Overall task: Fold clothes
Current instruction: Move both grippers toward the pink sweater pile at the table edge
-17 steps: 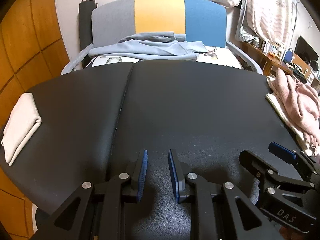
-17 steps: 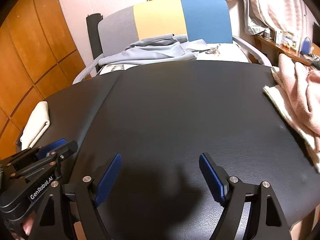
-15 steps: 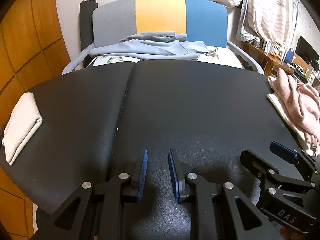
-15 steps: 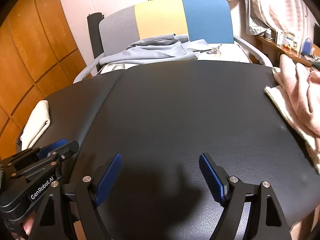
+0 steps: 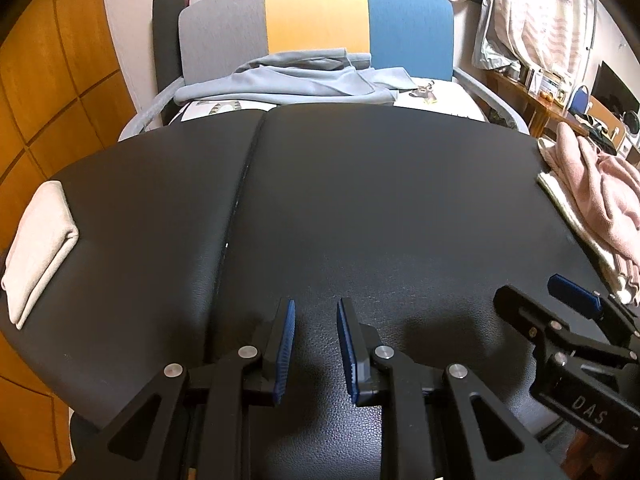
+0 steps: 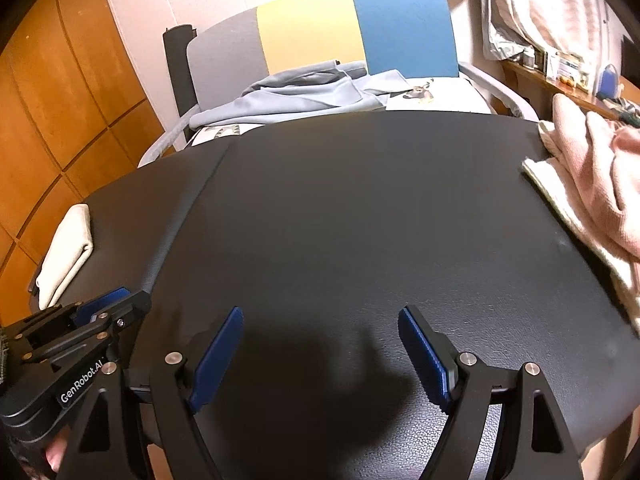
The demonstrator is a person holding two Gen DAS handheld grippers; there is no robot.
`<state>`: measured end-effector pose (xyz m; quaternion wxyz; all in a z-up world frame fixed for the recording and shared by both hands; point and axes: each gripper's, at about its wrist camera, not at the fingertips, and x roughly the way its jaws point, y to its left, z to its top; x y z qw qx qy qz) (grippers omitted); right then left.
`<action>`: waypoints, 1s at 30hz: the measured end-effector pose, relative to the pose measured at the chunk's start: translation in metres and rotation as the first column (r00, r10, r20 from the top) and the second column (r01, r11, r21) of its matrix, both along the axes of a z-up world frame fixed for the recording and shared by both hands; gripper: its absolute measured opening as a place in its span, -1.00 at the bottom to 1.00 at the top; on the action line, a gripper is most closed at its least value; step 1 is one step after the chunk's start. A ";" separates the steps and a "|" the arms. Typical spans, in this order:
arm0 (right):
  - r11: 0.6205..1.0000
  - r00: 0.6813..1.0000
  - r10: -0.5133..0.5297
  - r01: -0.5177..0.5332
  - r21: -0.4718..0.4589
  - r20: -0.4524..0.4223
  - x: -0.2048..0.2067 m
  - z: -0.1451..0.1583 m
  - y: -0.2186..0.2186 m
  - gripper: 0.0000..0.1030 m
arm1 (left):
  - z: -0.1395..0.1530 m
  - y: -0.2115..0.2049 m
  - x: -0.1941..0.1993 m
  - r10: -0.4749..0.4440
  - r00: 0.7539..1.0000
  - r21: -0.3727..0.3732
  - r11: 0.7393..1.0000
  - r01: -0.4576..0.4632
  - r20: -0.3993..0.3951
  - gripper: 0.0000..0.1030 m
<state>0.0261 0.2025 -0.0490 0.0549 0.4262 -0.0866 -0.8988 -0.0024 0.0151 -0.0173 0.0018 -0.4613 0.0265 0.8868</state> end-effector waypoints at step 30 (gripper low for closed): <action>0.800 0.849 -0.494 0.528 0.285 -0.187 -0.008 0.035 0.244 0.81 | -0.040 0.081 -0.016 -0.195 0.977 -0.075 0.976 0.202 0.091 -0.58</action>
